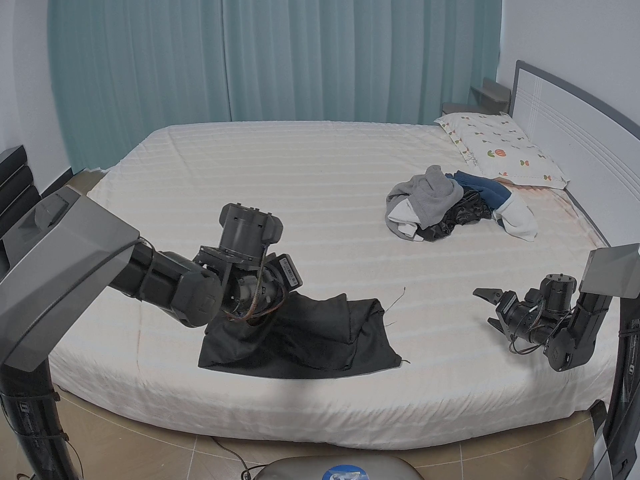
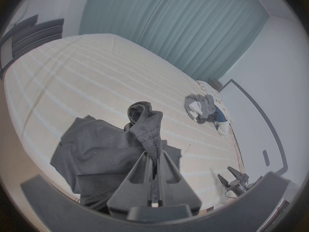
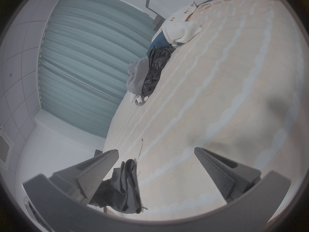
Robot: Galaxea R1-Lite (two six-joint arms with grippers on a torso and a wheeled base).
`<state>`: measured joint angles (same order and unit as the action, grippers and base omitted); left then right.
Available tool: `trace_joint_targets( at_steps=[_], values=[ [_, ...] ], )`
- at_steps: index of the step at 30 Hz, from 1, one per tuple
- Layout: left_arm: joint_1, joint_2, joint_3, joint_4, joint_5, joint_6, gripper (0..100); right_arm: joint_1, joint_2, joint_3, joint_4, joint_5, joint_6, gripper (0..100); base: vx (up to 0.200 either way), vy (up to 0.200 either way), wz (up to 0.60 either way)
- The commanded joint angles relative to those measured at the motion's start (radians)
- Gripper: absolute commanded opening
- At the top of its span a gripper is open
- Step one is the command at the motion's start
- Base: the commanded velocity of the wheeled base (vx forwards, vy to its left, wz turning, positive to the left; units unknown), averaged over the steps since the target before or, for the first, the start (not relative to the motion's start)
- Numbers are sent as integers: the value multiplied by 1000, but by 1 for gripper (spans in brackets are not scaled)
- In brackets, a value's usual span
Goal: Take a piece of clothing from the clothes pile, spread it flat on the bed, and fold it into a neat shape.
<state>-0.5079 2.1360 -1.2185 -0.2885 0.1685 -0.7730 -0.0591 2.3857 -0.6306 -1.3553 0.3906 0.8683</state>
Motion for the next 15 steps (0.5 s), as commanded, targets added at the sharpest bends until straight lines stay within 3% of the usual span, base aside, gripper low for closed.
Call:
trace_joint_targets(
  at_steps=[1, 9, 15],
  values=[
    [-44, 50, -70, 32, 2, -31, 0, 1, 1, 0, -1, 1, 0, 100, 0, -200, 0],
    [-58, 116, -105, 37, 6, -43, 0, 12, 3, 0, -1, -1, 0, 100, 0, -200, 0],
    [-61, 156, -108, 32, 8, -46, 0, 12, 3, 0, -1, -1, 0, 100, 0, 0, 0]
  ],
)
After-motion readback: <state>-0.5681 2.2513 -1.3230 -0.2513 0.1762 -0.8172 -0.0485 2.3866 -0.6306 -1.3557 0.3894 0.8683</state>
